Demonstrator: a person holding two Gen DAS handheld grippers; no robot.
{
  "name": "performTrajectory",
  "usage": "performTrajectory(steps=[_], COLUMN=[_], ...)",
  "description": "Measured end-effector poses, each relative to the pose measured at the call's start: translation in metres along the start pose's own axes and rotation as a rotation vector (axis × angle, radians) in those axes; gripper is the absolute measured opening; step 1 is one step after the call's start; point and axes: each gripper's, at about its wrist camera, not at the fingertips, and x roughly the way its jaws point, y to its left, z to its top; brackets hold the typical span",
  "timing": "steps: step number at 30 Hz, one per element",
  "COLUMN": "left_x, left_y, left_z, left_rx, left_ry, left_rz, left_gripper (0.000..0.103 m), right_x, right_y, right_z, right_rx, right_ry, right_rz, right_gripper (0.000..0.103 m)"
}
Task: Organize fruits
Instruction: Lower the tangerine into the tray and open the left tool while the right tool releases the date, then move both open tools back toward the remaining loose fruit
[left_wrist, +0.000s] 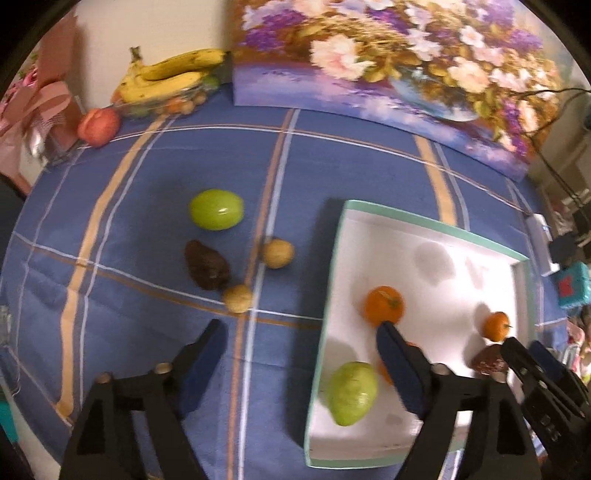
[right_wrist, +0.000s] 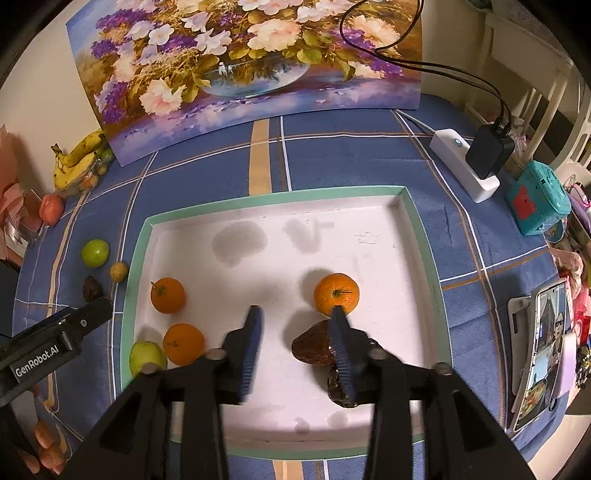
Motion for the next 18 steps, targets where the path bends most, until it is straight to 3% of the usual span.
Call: performTrajectory(steps=[1, 3, 7, 10, 13, 18], left_x=[0.002, 0.003, 0.003, 0.001, -0.001, -0.005], left_y=[0.004, 0.01, 0.023, 0.032, 0.038, 0.045], left_z=[0.0, -0.001, -0.003, -0.002, 0.0, 0.005], left_rx=[-0.009, -0.022, -0.046, -0.067, -0.086, -0.104], left_ry=[0.001, -0.001, -0.013, -0.024, -0.038, -0.058], left_rz=[0.018, 0.045, 0.087, 0.104, 0.114, 0.133], left_gripper=[0.092, 0.103, 0.103, 0.103, 0.103, 0.103], right_x=[0.001, 0.003, 0.007, 0.009, 0.01, 0.006], right_y=[0.0, 0.0, -0.002, -0.003, -0.004, 0.001], right_z=[0.0, -0.001, -0.002, -0.003, -0.003, -0.001], right_rx=[0.001, 0.004, 0.01, 0.015, 0.013, -0.003], right_ry=[0.001, 0.005, 0.012, 0.004, -0.006, -0.056], right_rz=[0.0, -0.002, -0.023, -0.037, -0.042, -0.029], right_gripper=[0.059, 0.064, 0.082, 0.084, 0.093, 0.093])
